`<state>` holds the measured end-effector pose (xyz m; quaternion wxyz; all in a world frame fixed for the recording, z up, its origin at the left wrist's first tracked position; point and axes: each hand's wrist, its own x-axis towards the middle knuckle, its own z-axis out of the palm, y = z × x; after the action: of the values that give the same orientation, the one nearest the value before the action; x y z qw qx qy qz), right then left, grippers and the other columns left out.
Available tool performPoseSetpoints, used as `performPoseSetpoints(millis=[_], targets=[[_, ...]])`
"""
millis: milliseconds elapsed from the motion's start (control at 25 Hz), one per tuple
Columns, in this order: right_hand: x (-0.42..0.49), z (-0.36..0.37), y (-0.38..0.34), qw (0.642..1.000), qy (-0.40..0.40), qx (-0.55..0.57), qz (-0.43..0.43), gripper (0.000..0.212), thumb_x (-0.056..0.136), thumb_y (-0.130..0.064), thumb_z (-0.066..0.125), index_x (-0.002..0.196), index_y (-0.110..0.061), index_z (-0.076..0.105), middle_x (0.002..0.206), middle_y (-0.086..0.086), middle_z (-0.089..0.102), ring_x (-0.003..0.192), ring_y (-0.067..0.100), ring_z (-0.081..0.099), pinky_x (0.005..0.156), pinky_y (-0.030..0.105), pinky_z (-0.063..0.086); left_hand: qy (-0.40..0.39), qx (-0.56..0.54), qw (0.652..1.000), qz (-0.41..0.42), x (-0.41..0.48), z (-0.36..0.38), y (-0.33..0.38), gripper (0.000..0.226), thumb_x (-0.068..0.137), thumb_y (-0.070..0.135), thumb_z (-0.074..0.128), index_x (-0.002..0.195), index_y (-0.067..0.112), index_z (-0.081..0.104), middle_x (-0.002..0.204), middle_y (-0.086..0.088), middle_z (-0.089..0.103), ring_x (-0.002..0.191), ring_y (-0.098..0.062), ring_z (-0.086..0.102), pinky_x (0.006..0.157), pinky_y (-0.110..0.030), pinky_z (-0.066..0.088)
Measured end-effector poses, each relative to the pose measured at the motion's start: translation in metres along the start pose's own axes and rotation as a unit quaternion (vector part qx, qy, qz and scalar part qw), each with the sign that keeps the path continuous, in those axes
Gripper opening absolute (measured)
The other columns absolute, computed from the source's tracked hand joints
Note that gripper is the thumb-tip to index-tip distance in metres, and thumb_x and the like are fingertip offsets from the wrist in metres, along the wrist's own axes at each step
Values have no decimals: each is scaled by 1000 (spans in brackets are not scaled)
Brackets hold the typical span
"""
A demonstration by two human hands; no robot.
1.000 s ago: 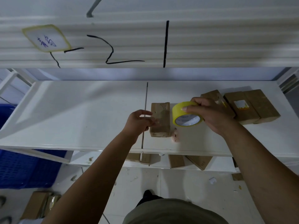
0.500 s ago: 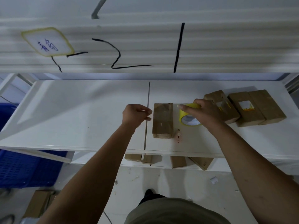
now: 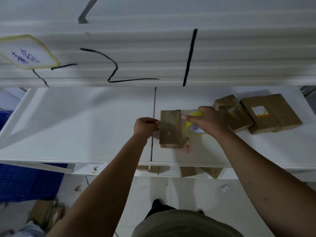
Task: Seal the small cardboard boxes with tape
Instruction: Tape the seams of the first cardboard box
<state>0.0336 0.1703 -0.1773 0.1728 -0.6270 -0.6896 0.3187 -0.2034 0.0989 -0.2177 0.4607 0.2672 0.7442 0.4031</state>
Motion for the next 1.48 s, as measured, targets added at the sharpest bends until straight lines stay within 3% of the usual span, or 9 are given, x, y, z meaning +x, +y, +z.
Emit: performPoseSetpoints(millis=[160, 320, 520, 760, 960, 1040, 1240, 1360, 1480], targets=[[-2, 16, 4, 999, -2, -33, -12, 59, 77, -62, 82, 64, -18, 44, 61, -3, 44, 62, 15, 50, 57, 29, 35, 11, 27, 999, -28, -1, 22, -11, 24, 100, 10, 68, 123, 10, 75, 116, -13, 77, 109, -31, 73, 100, -46, 60], [-1, 23, 10, 1000, 3, -14, 13, 56, 77, -65, 79, 67, -17, 52, 66, -1, 55, 69, 16, 58, 58, 28, 38, 88, 76, 993, 7, -16, 36, -23, 15, 105, 17, 57, 107, 18, 71, 103, -1, 74, 101, -26, 71, 74, -30, 54], [-7, 24, 15, 1000, 15, 6, 19, 57, 78, -66, 78, 63, -20, 47, 61, -4, 49, 63, 14, 54, 55, 28, 36, 56, 100, 993, 15, -29, 54, -21, 47, 102, 62, 53, 110, 16, 62, 103, -2, 70, 94, -24, 70, 81, -39, 60], [-17, -32, -14, 957, -24, 285, -50, 52, 91, -49, 72, 67, -9, 48, 61, 8, 42, 63, 20, 53, 65, 39, 41, 66, -253, 965, 29, -46, 19, 2, 45, 83, 39, 89, 115, 10, 77, 100, -9, 83, 93, -22, 79, 74, -32, 64], [-40, -55, -24, 982, -54, 135, -117, 56, 89, -55, 73, 66, -12, 46, 64, -4, 34, 63, 12, 43, 64, 31, 32, -58, -384, 921, 32, -74, -16, 7, 63, 86, 39, 85, 140, 13, 66, 132, -15, 73, 120, -32, 72, 95, -46, 60], [-49, -49, -25, 985, -72, 117, -101, 59, 90, -49, 76, 73, 1, 50, 66, 3, 38, 66, 15, 46, 66, 33, 32, -120, -377, 918, 42, -86, -17, 8, 65, 97, 41, 72, 153, 17, 53, 143, -17, 66, 127, -33, 67, 96, -47, 58], [-73, -35, -43, 977, -105, 146, -113, 41, 93, -50, 71, 73, -17, 55, 59, -14, 47, 66, 10, 51, 66, 32, 36, -151, -298, 942, -26, -121, -9, 18, 65, 103, 63, 45, 132, 11, 71, 113, -17, 75, 94, -25, 71, 72, -34, 58], [-81, -37, -45, 982, -74, 127, -115, 38, 97, -47, 68, 75, -19, 55, 65, -10, 49, 68, 12, 52, 65, 32, 37, -147, -145, 978, 12, -131, -22, 30, 83, 90, 84, 44, 129, 17, 74, 115, -15, 78, 98, -29, 76, 81, -36, 61], [-89, -44, -50, 985, -30, 105, -135, 41, 95, -52, 69, 80, -16, 57, 71, -1, 54, 68, 11, 53, 62, 30, 38, -123, -114, 985, 46, -141, -27, 46, 65, 83, 74, 57, 129, 29, 69, 123, -13, 75, 103, -29, 78, 91, -44, 64]])
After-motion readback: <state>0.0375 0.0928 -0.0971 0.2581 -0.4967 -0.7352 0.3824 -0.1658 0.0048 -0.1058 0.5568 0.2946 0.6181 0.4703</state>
